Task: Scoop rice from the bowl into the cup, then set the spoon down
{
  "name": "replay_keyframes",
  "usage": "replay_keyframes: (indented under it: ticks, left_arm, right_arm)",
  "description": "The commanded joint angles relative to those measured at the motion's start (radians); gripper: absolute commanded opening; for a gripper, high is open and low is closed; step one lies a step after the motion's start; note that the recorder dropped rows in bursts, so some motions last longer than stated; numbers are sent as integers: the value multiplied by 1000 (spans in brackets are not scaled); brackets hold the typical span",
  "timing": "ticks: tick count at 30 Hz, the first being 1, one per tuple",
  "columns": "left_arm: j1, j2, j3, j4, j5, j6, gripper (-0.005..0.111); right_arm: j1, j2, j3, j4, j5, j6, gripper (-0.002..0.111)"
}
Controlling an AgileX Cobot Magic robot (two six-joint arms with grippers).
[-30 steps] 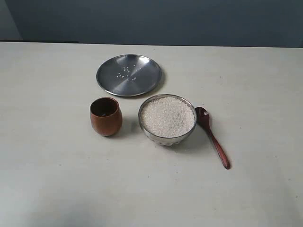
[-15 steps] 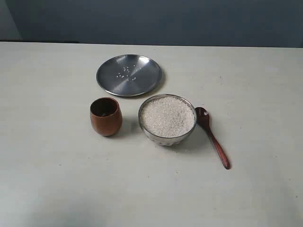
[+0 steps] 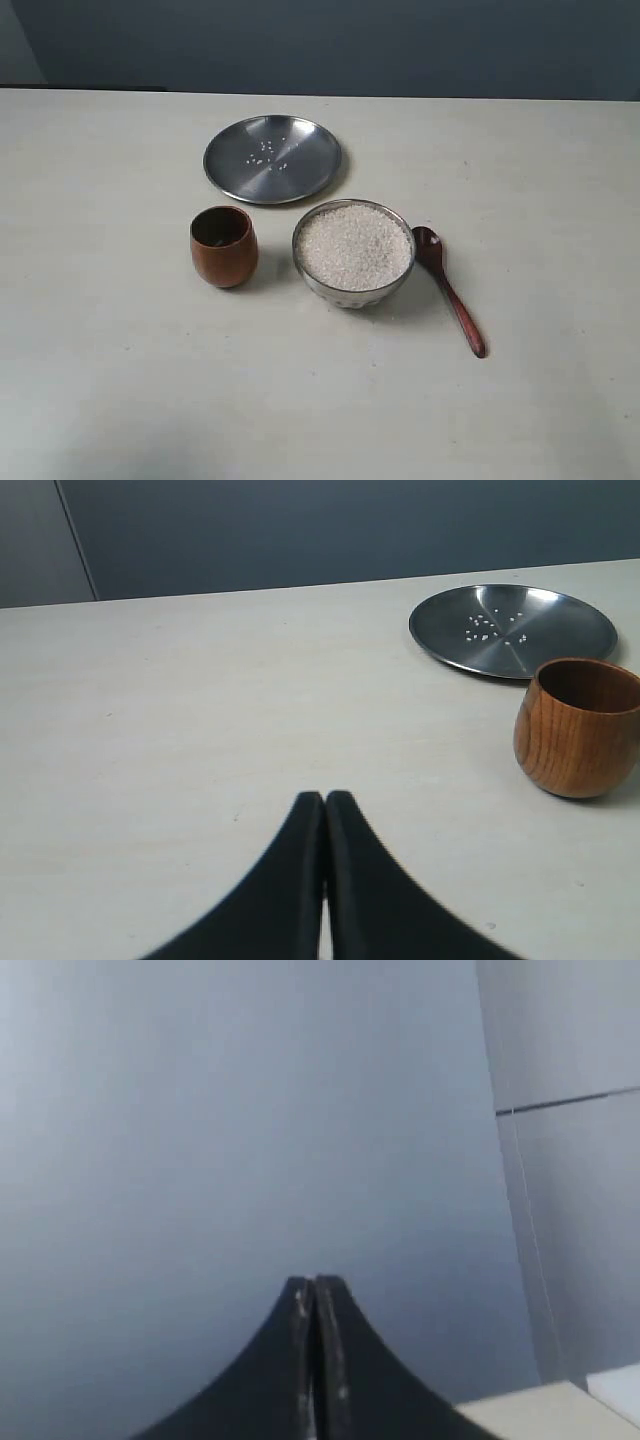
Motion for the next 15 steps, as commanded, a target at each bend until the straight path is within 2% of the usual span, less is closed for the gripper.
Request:
replay_keyframes:
  ticks: [1,5,9,15]
  left_arm:
    - [2,-5,5,-6,-9,-5,0]
    - [2,-5,5,-6,-9,-5,0]
    - [2,-5,5,-6,-9,-5,0]
    - [2,-5,5,-6,-9,-5,0]
  right_arm:
    - [-6,-3,-4,50,-201,66,0]
    - [-6,-3,-6,28,-374,207,0]
    - [13,-3,-45,-32,-363,406,0]
    - [65,65,-209,-560,-233,557,0]
